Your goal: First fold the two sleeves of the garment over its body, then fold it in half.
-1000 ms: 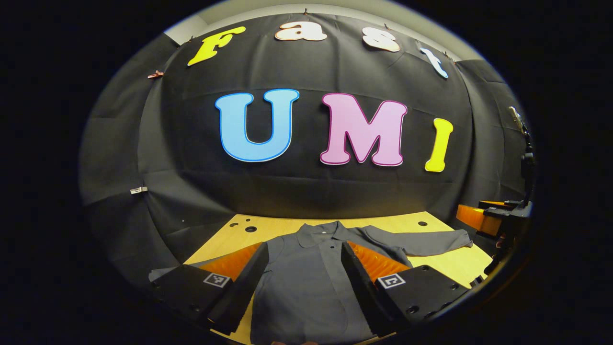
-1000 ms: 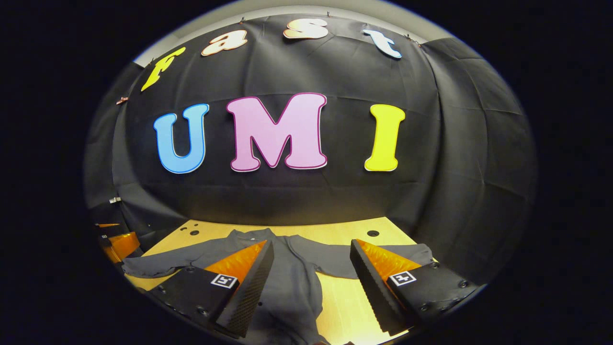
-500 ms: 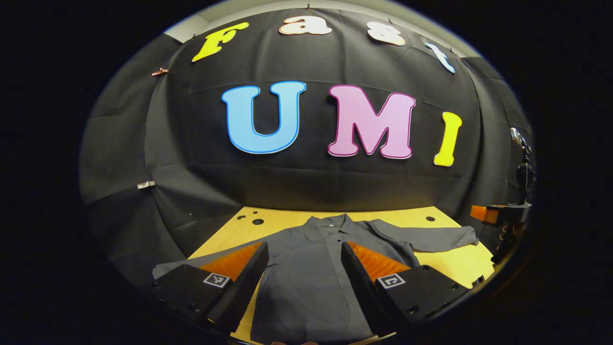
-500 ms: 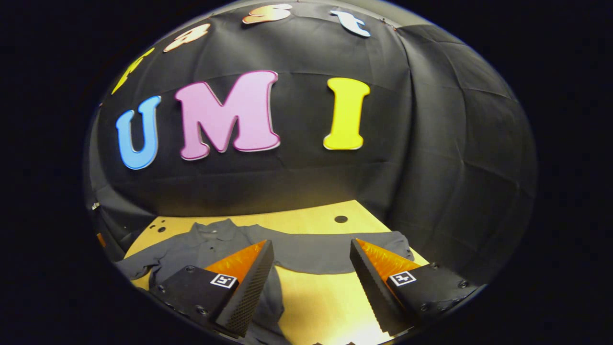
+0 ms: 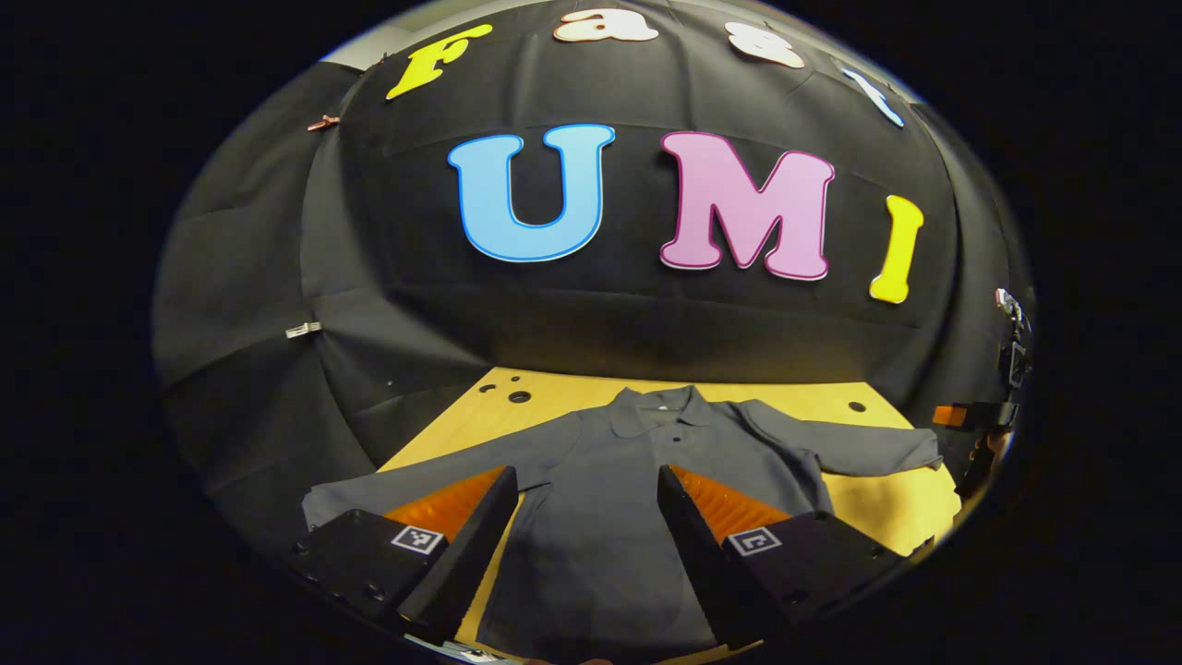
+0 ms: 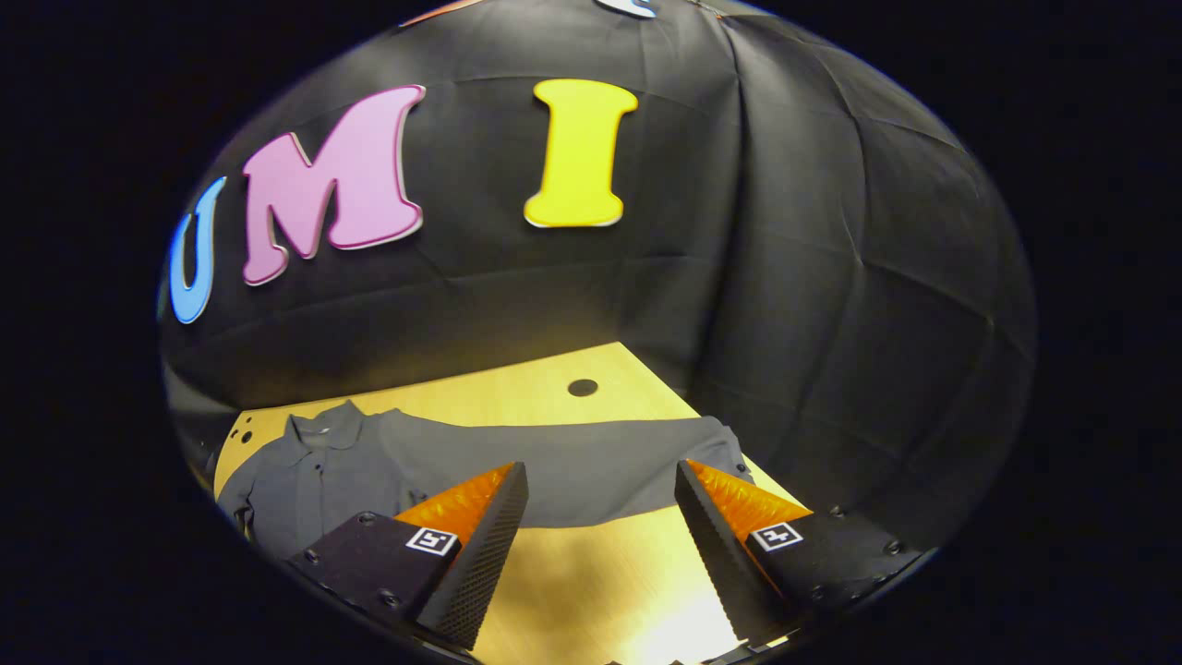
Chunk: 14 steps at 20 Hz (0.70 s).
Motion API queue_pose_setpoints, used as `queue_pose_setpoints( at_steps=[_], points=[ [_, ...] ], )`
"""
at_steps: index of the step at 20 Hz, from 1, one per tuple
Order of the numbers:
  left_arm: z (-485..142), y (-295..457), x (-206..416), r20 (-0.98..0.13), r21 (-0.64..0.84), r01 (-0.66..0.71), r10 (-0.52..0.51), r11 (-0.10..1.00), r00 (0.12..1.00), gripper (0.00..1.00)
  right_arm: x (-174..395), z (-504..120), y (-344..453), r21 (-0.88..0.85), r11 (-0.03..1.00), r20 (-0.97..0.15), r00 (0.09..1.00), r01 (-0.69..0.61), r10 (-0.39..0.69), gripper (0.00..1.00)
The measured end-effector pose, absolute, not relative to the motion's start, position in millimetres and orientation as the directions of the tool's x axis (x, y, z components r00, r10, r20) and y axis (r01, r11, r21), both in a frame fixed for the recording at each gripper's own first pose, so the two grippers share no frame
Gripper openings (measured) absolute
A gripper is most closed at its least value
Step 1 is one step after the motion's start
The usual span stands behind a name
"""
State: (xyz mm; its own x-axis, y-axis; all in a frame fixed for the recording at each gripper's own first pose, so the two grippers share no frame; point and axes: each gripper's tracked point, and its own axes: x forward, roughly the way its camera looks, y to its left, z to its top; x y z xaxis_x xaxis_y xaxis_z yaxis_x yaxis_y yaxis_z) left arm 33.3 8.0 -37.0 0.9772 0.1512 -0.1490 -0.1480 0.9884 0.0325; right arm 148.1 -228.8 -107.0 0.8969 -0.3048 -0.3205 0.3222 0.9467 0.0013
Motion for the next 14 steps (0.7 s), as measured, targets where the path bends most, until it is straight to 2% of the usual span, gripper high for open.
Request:
queue_pose_setpoints(
  at_steps=[8,14],
  points=[
    [-79.7,17.0,36.2,-0.279,-0.033,-0.247,0.228,0.968,0.933,0.96,194.6,-161.1,-303.3,0.051,0.907,-0.464,0.814,0.419,-0.35,0.99],
    [-88.8,18.2,30.9,-0.307,-0.028,-0.266,0.245,0.963,0.92,0.96,215.6,-202.1,-348.0,0.051,0.873,-0.579,0.727,0.485,-0.369,0.99]
  ],
)
